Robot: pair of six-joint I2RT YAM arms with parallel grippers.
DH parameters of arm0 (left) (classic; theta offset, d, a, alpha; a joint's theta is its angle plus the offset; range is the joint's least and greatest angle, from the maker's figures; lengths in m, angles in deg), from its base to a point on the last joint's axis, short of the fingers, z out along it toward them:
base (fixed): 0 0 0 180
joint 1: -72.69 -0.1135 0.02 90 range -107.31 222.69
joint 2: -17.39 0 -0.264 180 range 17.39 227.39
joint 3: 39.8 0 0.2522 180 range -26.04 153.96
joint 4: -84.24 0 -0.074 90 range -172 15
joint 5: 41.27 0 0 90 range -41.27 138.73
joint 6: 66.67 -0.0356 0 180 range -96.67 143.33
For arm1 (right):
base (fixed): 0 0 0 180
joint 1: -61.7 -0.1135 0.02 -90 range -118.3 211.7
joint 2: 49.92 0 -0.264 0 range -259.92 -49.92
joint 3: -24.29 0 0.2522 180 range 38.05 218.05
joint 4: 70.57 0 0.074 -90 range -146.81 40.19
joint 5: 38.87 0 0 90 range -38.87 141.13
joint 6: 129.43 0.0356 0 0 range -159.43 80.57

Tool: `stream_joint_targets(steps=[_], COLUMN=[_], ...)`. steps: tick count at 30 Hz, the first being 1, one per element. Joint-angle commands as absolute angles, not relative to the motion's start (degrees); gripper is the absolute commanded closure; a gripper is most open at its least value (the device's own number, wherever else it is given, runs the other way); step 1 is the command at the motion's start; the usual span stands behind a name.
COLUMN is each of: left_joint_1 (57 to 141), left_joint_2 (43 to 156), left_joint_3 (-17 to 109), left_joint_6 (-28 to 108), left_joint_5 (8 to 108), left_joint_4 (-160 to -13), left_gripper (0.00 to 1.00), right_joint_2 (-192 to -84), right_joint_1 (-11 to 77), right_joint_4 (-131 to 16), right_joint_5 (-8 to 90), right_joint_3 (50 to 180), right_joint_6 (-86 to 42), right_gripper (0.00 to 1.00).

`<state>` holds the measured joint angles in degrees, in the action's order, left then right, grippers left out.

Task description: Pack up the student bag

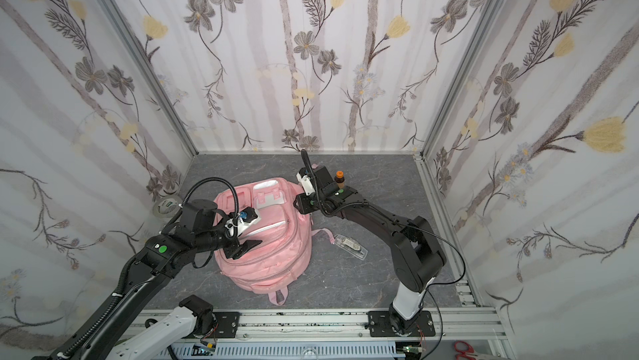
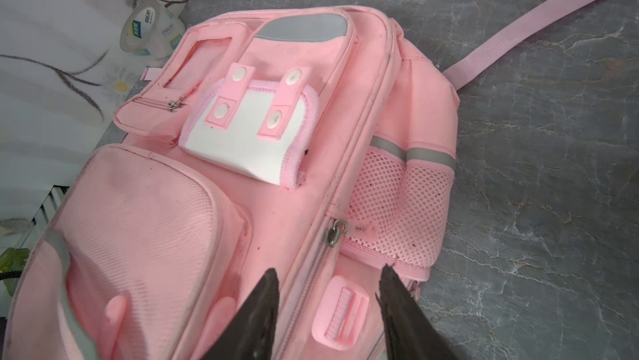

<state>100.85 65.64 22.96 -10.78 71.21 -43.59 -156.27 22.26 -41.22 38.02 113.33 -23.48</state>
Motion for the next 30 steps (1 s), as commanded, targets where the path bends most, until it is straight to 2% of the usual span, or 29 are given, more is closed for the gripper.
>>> stream_joint_targets(steps=[1,4,7,15,19,22,26,28,30], left_joint_1=[102.59,104.36,104.78,105.62,105.81,105.82,105.81,105.82,105.78], left_joint_2=[66.02,65.76,64.72,65.46,66.03,66.5,66.24,65.18,63.31], left_joint_3=[21.3,19.56,17.36,14.4,13.87,13.74,13.68,13.44,12.91], left_joint_6=[-9.86,-10.07,-10.01,-10.15,-11.1,-12.12,-13.84,-14.61,-15.56], left_joint_5=[69.82,67.16,66.62,66.57,66.05,64.87,63.33,62.82,62.29], left_joint_4=[-48.13,-50.82,-54.12,-55.54,-55.72,-55.47,-55.13,-55.14,-55.46], left_gripper=[0.29,0.33,0.41,0.43,0.48,0.59,0.88,1.0,1.0], right_joint_2=[-154.56,-153.25,-152.69,-151.88,-151.5,-151.1,-150.47,-149.85,-149.27], right_joint_1=[22.2,22.23,22.19,22.22,22.17,22.22,22.16,22.17,22.22], right_joint_4=[-42.39,-42.83,-42.93,-43.17,-43.28,-43.28,-43.67,-43.89,-43.81], right_joint_5=[38.78,38.56,38.47,37.7,36.87,36.65,34.73,33.62,31.53], right_joint_3=[112.87,112.49,112.4,112.49,112.4,112.4,112.45,112.42,112.34], right_joint_6=[-24.98,-25.61,-26.02,-26.58,-27.93,-28.68,-30.6,-32.64,-36.26], right_gripper=[0.52,0.52,0.53,0.54,0.54,0.54,0.55,0.55,0.55])
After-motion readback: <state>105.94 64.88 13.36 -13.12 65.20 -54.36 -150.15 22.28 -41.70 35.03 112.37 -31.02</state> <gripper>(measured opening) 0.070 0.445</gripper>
